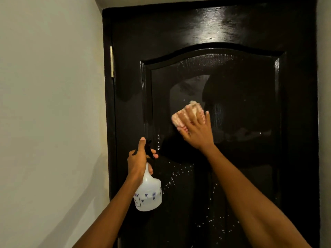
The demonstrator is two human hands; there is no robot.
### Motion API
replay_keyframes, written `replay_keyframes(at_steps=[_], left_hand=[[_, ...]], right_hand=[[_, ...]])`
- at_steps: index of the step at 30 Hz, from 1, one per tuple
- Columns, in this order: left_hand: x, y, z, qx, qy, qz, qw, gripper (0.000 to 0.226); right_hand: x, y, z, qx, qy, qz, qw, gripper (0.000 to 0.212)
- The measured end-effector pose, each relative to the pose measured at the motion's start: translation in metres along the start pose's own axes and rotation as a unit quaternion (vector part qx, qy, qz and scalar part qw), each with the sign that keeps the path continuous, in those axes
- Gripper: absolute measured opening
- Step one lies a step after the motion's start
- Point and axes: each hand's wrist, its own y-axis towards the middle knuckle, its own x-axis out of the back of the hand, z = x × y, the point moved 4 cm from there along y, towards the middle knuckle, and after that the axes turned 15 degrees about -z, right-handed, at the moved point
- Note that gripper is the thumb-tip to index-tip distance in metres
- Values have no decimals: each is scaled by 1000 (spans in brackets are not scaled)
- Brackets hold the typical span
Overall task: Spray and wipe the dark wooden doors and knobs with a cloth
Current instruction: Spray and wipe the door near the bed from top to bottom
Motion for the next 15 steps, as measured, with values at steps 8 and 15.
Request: replay_keyframes(at_steps=[8,15], left_hand=[[6,16,-17,-16,-27,-9,999,69],[11,4,-11,-13,-29,-31,999,67]], right_hand=[[-11,29,32,-157,44,-21,986,58],[-40,-131,115,329,57,160,929,60]])
